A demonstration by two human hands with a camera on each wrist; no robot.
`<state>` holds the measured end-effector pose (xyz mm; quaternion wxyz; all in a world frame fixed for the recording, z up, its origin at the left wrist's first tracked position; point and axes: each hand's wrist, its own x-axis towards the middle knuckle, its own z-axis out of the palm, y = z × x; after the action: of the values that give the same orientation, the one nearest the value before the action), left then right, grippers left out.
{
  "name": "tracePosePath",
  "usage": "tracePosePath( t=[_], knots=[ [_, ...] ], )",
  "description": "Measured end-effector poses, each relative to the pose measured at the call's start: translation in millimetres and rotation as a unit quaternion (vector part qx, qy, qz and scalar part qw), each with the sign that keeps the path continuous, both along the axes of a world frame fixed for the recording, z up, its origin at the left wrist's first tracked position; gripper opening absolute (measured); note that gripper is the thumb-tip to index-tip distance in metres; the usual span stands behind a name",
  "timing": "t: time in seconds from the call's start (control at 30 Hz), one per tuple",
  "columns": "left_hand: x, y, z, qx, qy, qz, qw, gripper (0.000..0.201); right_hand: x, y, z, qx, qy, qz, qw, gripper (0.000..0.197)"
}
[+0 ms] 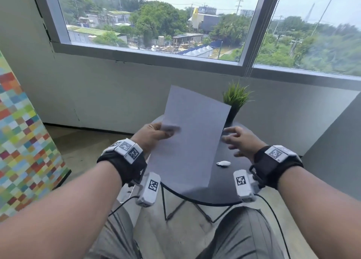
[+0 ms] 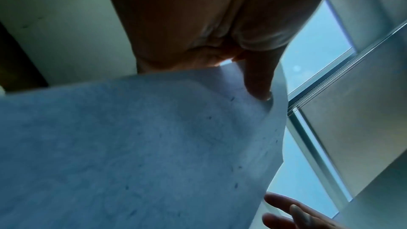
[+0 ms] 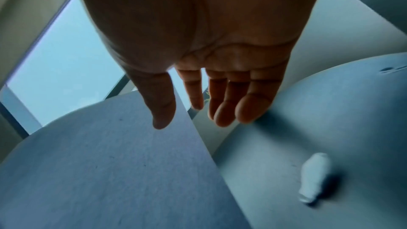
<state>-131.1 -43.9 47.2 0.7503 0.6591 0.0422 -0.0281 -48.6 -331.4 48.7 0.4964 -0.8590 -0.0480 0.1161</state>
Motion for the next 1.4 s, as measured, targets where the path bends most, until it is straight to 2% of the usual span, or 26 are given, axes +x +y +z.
tracePosePath(
  t=[0.07, 0.13, 0.2, 0.3, 0.37, 0.47, 0.53, 0.63, 0.77, 0.83, 0.9, 0.97, 1.03, 1.17, 1.3, 1.4],
  knots=[
    [3, 3, 18, -0.02, -0.035, 0.002, 0.999, 0.016, 0, 0, 23, 0.09, -0.027, 0.003, 0.996, 0.013],
    [6, 5, 30, -0.031, -0.05, 0.024, 0.998, 0.013, -2, 0, 40, 0.152, -0.06, 0.009, 0.987, 0.011],
    [9, 8, 37, -0.032, -0.058, 0.04, 0.997, 0.008, -2, 1, 47, 0.179, -0.08, 0.007, 0.981, 0.025],
    [13, 9, 40, -0.026, -0.07, 0.028, 0.997, 0.011, 3, -1, 43, 0.173, -0.07, 0.004, 0.982, 0.059],
    [15, 9, 41, -0.022, -0.077, 0.015, 0.997, 0.012, 4, 0, 41, 0.159, -0.074, 0.01, 0.984, 0.064],
    [19, 9, 39, -0.013, -0.075, 0.024, 0.997, 0.008, 1, 7, 43, 0.197, -0.111, 0.009, 0.974, 0.026],
    [23, 11, 33, -0.017, -0.059, 0.04, 0.997, 0.013, -2, 14, 49, 0.223, -0.158, 0.01, 0.962, 0.007],
    [27, 11, 15, 0.022, -0.014, 0.066, 0.997, 0.024, -2, 18, 44, 0.191, -0.192, 0.008, 0.963, 0.007],
    [20, 11, -22, 0.141, 0.072, 0.055, 0.986, 0.038, -9, 11, 5, 0.061, -0.118, 0.011, 0.991, 0.007],
    [19, 14, -34, 0.167, 0.066, 0.057, 0.982, 0.04, -12, 10, -2, 0.021, -0.103, 0.018, 0.994, 0.003],
    [20, 13, -30, 0.155, 0.044, 0.074, 0.984, 0.031, -9, 11, 3, 0.058, -0.12, 0.007, 0.991, 0.004],
    [23, 10, -23, 0.124, 0.023, 0.089, 0.988, 0.011, -2, 10, 12, 0.1, -0.16, -0.011, 0.982, 0.006],
    [26, 9, -23, 0.126, 0.028, 0.094, 0.987, 0.005, 2, 9, 16, 0.105, -0.172, -0.015, 0.979, 0.008],
    [25, 14, -36, 0.163, 0.064, 0.098, 0.98, 0.011, 2, 8, 9, 0.052, -0.146, 0.012, 0.988, 0.004],
    [28, 19, -37, 0.151, 0.089, 0.114, 0.978, 0.019, 8, 4, 11, 0.031, -0.178, 0.02, 0.983, 0.024],
    [25, 19, -44, 0.172, 0.135, 0.118, 0.969, 0.022, 17, -1, 1, -0.024, -0.151, 0.015, 0.988, 0.011]
  ],
)
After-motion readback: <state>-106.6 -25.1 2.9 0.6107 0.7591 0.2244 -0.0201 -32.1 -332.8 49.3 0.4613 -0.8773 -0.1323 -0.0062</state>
